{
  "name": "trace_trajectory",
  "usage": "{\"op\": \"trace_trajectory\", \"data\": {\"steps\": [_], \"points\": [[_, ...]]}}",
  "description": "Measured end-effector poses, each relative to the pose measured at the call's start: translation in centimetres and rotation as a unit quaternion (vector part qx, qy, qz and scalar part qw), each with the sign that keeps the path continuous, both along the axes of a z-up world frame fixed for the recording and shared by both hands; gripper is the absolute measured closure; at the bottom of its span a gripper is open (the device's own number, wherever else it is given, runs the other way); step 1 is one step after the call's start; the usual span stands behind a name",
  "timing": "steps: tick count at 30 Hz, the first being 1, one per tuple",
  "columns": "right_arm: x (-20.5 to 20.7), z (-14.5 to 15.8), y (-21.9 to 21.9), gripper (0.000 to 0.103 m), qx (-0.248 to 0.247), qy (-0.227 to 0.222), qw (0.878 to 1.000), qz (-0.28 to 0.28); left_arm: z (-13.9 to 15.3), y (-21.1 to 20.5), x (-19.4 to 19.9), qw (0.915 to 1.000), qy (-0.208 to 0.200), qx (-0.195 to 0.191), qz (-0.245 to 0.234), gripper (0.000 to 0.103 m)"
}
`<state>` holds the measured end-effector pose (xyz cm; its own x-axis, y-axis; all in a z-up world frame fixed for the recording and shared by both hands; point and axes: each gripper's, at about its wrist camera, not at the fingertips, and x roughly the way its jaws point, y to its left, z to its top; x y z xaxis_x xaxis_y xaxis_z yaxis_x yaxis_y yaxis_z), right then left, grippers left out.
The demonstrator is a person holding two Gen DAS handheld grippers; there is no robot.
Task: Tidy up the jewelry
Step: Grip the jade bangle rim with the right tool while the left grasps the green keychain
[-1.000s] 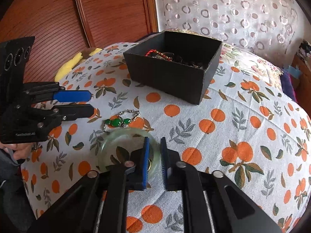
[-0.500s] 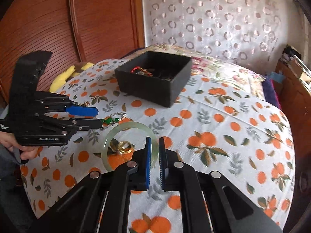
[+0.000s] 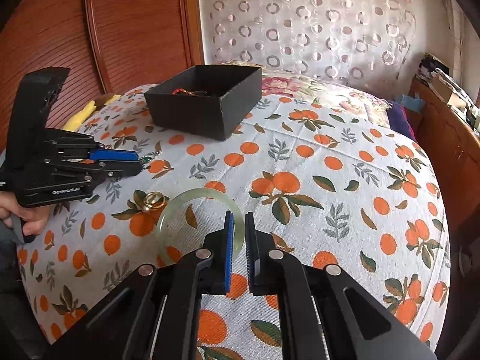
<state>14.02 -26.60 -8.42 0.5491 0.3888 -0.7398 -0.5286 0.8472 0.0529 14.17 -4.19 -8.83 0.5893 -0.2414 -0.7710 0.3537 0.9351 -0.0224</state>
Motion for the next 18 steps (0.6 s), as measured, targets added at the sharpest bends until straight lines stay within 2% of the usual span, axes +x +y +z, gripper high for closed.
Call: {"op": "trace_trajectory", "data": {"steps": [1,5,10,18], "points": [[0.0,-0.1,0.0,0.094,0.001,0.002,1.000,0.000,0.0,0.2,0.0,1.0000,0.001,-0.005,0.002,0.089],[0.0,-0.2,0.1,0.094,-0.002,0.002,1.000,-0.001,0.8,0.9,-0.1,0.9997,-0.008,-0.020,0.012,0.103],[0.2,-0.5,0.4,0.094,-0.009,0.004,1.000,-0.001,1.6,1.4,-0.2,0.9995,-0.015,-0.019,0.018,0.103],[0.4,-0.5,0.5,0.094,-0.011,0.008,1.000,-0.002,0.9,1.3,0.2,0.9997,0.006,-0.022,0.012,0.103]]}}
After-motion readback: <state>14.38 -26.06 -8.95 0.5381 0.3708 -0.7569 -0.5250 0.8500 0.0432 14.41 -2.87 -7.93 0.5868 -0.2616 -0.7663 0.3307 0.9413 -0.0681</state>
